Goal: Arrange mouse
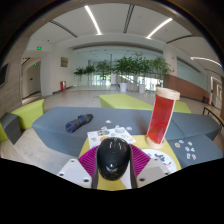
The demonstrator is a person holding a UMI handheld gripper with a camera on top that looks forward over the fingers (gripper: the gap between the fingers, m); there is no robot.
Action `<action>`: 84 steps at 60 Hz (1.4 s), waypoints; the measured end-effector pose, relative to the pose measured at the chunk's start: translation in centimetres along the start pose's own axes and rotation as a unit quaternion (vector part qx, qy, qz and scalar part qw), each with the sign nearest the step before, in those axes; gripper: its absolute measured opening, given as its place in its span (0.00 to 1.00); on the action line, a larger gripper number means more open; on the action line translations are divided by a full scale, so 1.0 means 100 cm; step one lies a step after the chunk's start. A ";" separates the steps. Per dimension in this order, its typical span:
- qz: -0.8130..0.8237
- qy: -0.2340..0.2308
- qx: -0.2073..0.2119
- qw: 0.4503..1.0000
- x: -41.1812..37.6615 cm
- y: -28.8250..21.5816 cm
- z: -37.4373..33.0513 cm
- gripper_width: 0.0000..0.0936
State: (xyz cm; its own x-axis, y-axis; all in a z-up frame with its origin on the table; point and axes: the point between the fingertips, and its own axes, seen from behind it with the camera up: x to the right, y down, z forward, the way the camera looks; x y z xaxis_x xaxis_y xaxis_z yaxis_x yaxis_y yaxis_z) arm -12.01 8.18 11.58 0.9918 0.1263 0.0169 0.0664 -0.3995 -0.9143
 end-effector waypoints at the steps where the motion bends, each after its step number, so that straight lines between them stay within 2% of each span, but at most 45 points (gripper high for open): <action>1: 0.005 0.006 0.005 1.000 0.012 -0.009 -0.001 0.48; 6: 0.020 0.044 0.006 0.999 0.078 -0.021 0.005 0.48; 11: 0.033 0.059 -0.034 0.997 0.122 0.015 0.024 0.47; 16: 0.026 0.053 -0.087 0.994 0.137 0.063 0.043 0.47; 21: 0.023 0.037 -0.114 0.992 0.136 0.093 0.056 0.47; 27: 0.018 0.031 -0.137 0.990 0.137 0.117 0.061 0.47; 33: 0.027 0.021 -0.135 0.990 0.134 0.116 0.063 0.48; 38: 0.022 0.025 -0.146 0.989 0.137 0.114 0.063 0.56; 42: 0.003 0.043 -0.162 0.986 0.143 0.114 0.057 0.68; 46: -0.011 0.057 -0.152 0.987 0.147 0.102 0.044 0.92; 50: -0.025 0.061 -0.139 0.988 0.146 0.085 0.024 0.89; 59: -0.012 0.062 -0.116 0.991 0.131 0.067 -0.047 0.89; 62: -0.003 0.065 -0.109 0.992 0.123 0.069 -0.074 0.89; 70: 0.019 0.037 -0.098 0.994 0.083 0.091 -0.137 0.90; 84: 0.000 0.017 -0.086 0.996 0.045 0.112 -0.192 0.89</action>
State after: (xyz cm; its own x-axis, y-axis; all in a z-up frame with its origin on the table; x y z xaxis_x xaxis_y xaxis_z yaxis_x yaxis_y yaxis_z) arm -4.77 -13.11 9.20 0.9948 0.0960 0.0328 0.0805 -0.5498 -0.8314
